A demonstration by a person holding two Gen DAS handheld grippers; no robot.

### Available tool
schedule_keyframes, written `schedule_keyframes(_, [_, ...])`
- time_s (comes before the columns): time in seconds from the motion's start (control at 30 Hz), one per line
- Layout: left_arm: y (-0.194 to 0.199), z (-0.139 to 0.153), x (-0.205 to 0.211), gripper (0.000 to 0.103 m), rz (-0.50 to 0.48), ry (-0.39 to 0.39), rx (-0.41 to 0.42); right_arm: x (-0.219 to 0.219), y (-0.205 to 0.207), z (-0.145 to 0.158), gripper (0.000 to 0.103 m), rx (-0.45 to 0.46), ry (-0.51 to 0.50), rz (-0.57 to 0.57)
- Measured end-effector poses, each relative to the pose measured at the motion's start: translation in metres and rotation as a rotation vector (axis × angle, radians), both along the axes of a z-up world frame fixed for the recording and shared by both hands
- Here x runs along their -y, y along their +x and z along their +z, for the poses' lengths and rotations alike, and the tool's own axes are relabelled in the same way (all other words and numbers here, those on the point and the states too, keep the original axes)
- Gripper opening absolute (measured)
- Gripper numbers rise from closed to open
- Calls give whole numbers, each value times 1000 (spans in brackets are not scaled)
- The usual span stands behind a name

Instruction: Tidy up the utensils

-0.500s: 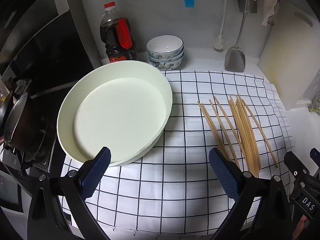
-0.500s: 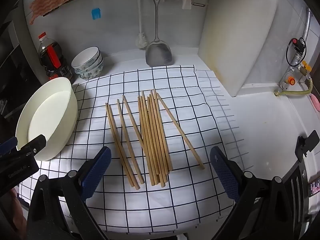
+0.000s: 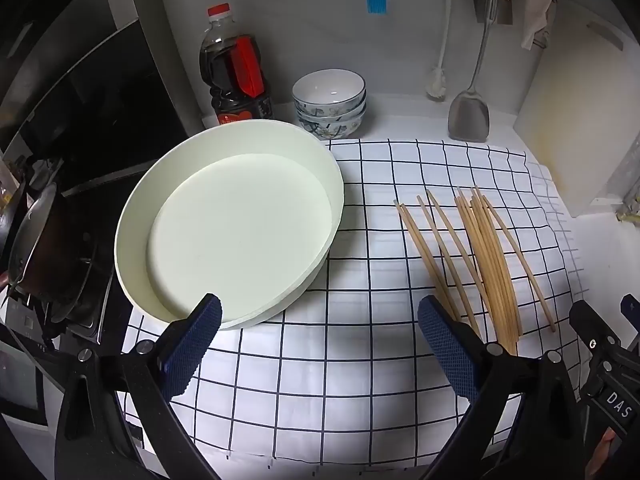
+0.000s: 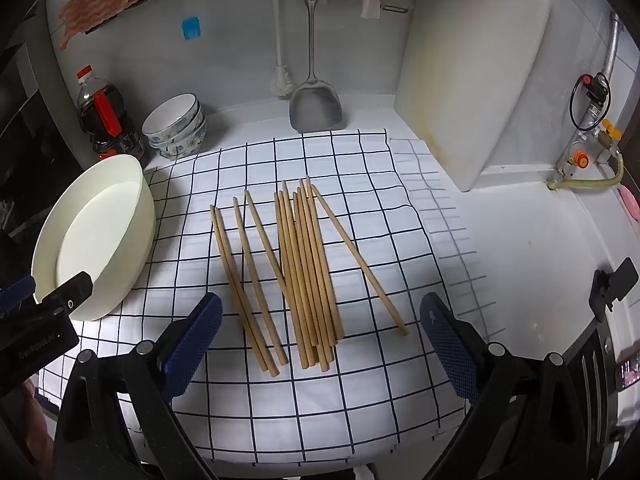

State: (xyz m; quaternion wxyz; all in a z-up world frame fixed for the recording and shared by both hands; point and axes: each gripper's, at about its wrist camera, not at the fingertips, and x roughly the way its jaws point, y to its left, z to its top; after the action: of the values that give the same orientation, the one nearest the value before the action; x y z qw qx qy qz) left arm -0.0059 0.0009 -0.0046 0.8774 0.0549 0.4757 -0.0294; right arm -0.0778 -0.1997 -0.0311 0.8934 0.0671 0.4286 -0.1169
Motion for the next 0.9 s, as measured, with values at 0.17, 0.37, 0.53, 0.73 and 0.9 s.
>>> schedule_keyframes(0.17, [1,0,0,97,1,2,-8,2,1,1,95,-3,1,2])
schedule_keyframes(0.37, [2,1,1,97,-5,7,-12,1,0,-1,95,-1,2,2])
schedule_keyframes(0.53, [2,1,1,97,-5,9,-13,1,0,-1,95,0,4,3])
schedule_keyframes(0.73, [2,1,0,97,-7,8,-13,1,2,-1,95,0,7,4])
schedule_keyframes(0.9, [2,1,0,97,-7,9,-13,1,2,-1,95,0,8,4])
